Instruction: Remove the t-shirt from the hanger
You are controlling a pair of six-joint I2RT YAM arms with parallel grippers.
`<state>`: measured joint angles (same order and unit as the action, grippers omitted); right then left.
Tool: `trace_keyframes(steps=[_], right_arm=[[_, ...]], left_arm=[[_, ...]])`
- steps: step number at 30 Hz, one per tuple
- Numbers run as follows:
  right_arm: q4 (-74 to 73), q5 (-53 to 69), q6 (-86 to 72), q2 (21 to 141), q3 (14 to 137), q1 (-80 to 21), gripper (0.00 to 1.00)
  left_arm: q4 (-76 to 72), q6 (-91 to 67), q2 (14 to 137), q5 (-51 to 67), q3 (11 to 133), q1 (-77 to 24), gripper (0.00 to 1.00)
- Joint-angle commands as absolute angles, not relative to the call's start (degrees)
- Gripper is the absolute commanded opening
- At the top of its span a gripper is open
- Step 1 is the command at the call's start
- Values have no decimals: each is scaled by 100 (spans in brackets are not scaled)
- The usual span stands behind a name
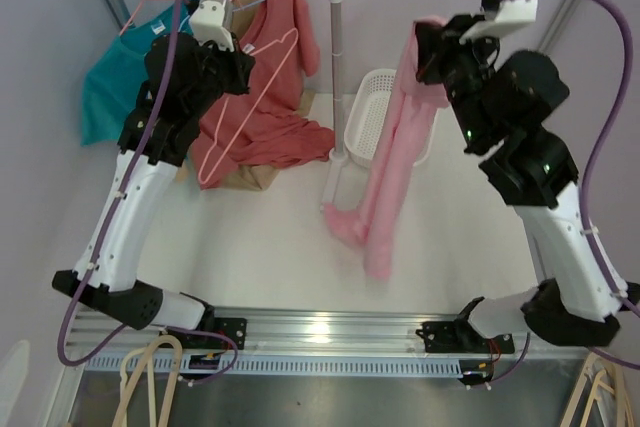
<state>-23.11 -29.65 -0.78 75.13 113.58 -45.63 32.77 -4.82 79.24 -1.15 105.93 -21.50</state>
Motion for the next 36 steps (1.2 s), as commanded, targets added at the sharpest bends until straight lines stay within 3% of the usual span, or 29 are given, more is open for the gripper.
trace_keyframes(steps=[1, 6, 12, 22, 29, 33, 36], right_arm=[[-2978, -1920, 27, 8348, 12468, -3843, 0], [-3164, -1179, -140, 9561, 14278, -2981, 0], [-1294, -756, -281, 9650, 13492, -2488, 0], [683, -686, -422, 10484, 14467, -2083, 0], [642, -370, -835, 11353, 14765, -1767, 0], [18, -255, -888, 11531, 14468, -1670, 0], [-71, -185, -1010, 11426, 13135, -1626, 0]], left_arm=[[2560, -97, 8120, -220, 10934, -2109, 1], [2119, -9, 8349, -211, 10925, -2109, 1], [1662, 246, 8613, -387, 10934, -2109, 1], [1099, 334, 8991, -379, 11004, -2109, 1], [1204, 518, 9676, -378, 11714, -2092, 1], [1257, 527, 10036, -273, 12102, -2022, 1], [1257, 501, 10239, -142, 12331, -1943, 1]])
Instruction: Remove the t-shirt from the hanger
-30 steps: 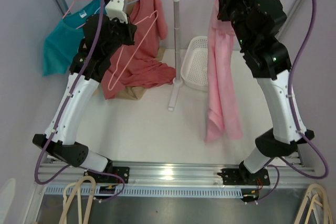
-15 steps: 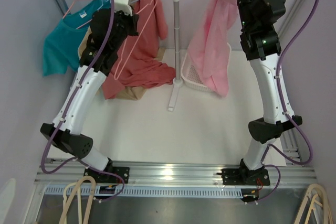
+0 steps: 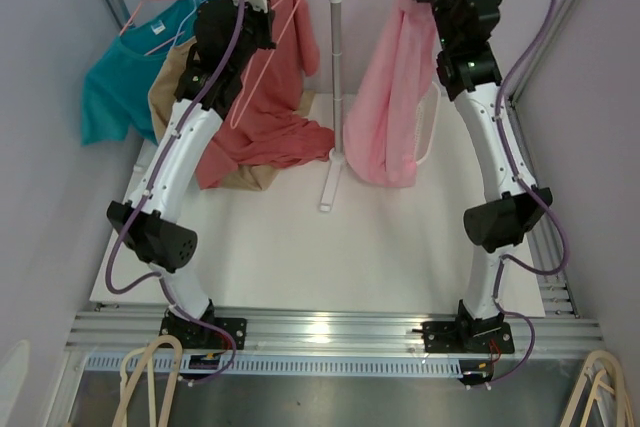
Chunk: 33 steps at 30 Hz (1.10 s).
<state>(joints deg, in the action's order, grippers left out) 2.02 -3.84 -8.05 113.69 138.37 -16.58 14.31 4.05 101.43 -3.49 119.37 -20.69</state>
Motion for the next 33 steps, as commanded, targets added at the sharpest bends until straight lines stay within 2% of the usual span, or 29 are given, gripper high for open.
trace_keyframes(steps=[1, 4, 7, 12, 14, 15, 20, 21, 22, 28, 33], right_arm=[[-79, -167, -1019, 11461, 12609, -1600, 0], [-412, 236, -1160, 11899, 12603, -1477, 0], [-1308, 492, -1248, 12382, 13348, -1327, 0], [-2502, 738, -1494, 12629, 13254, -1318, 2], [-2950, 940, -1678, 12865, 13227, -1327, 16], [-3493, 984, -1714, 12980, 13332, -1318, 27], [-4254, 906, -1968, 13403, 13123, -1327, 54], [-4228, 827, -2004, 13351, 12852, -1336, 86], [-4175, 730, -2021, 13298, 12693, -1353, 99], [-3262, 484, -1942, 12350, 11323, -1389, 100], [-2892, 448, -1934, 11813, 10907, -1371, 100]], left_arm=[[1257, 466, 10274, -106, 12427, -1925, 1], [1266, 413, 10318, -44, 12437, -1898, 1], [1248, 404, 10310, 184, 12489, -1898, 1], [1371, 352, 10397, 334, 12779, -1898, 1], [1301, 334, 10389, 343, 12779, -1898, 1], [1275, 334, 10389, 343, 12797, -1898, 1], [1485, 229, 10564, 553, 13061, -1898, 1], [1503, 194, 10573, 597, 13034, -1898, 1], [1520, 185, 10582, 624, 13025, -1898, 1], [1564, 123, 10749, 756, 12981, -1907, 1], [1608, 53, 10863, 843, 12999, -1907, 1]])
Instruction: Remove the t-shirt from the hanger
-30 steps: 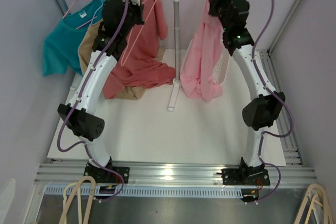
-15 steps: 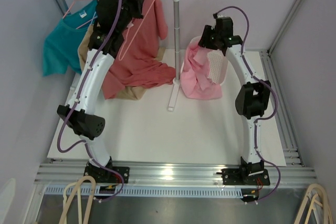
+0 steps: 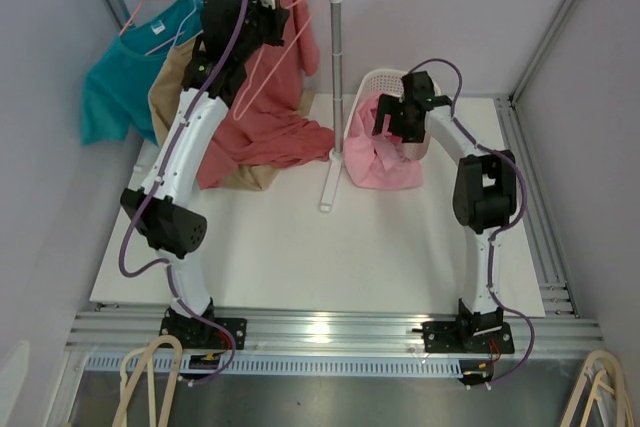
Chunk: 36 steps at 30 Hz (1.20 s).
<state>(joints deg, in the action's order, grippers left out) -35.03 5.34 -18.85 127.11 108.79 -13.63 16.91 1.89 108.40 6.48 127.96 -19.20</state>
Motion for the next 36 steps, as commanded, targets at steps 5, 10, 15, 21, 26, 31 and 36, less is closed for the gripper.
trace_keyframes(steps=[5, 10, 15, 21, 26, 31, 36], right_arm=[[-2760, 466, -1925, 11479, 10732, -1362, 99], [-2769, 413, -1916, 11426, 10653, -1362, 99], [-2655, 431, -1969, 11303, 10451, -1354, 99], [-2549, 474, -1995, 11153, 10266, -1354, 100], [-2514, 545, -2021, 11101, 10213, -1353, 99], [-2487, 615, -2074, 11074, 10178, -1345, 99], [-2479, 650, -2083, 11048, 10134, -1354, 99]], left_arm=[[1679, 167, 10951, 914, 13078, -2039, 1], [1723, 202, 10951, 1045, 13025, -2101, 1], [1749, 97, 10925, 1327, 12982, -2109, 5], [1548, 167, 10601, 1415, 12657, -2118, 63], [1494, 123, 10310, 1380, 12498, -2109, 92], [1678, 202, 9907, 1450, 12454, -2109, 94], [1530, 369, 9238, 1398, 11831, -2066, 93]])
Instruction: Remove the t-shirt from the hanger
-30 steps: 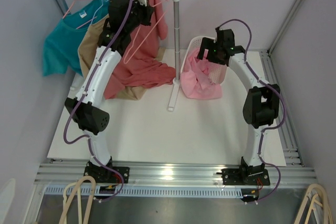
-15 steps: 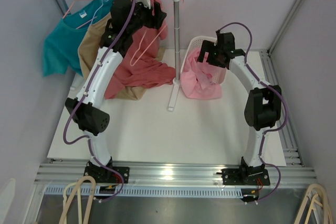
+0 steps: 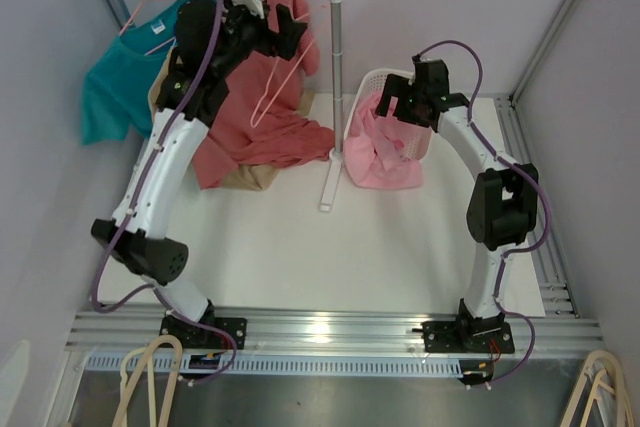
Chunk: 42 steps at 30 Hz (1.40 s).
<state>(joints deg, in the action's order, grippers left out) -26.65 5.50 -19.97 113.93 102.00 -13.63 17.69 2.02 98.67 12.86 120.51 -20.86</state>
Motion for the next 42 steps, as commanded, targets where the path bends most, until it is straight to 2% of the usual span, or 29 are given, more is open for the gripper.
trace_keyframes(steps=[1, 7, 13, 24, 28, 37, 38, 41, 42], right_arm=[[-2470, 659, -2083, 11048, 10116, -1362, 99], [-2417, 809, -2145, 10978, 10142, -1424, 98], [-2513, 826, -2083, 10925, 10213, -1468, 98], [-2637, 703, -1907, 10784, 10195, -1441, 98], [-2646, 668, -1898, 10749, 10160, -1433, 98], [-2593, 589, -1863, 10767, 10160, -1433, 98], [-2601, 598, -1863, 10767, 10160, -1424, 98], [-2602, 563, -1846, 10767, 10151, -1433, 98], [-2593, 563, -1846, 10775, 10151, -1433, 98]], left_arm=[[1434, 387, 9115, 1406, 11595, -2048, 89], [1609, 53, 8798, 1959, 11226, -1285, 84], [827, 114, 8499, 1803, 10328, -783, 88], [800, 211, 9474, 1723, 11223, -545, 88], [1037, 141, 10054, 1714, 12003, -536, 87], [975, 53, 10643, 1679, 12427, -527, 85], [976, 53, 10678, 1679, 12506, -527, 84], [906, -123, 10723, 1714, 12542, -527, 67], [888, -140, 10714, 1731, 12533, -527, 55]])
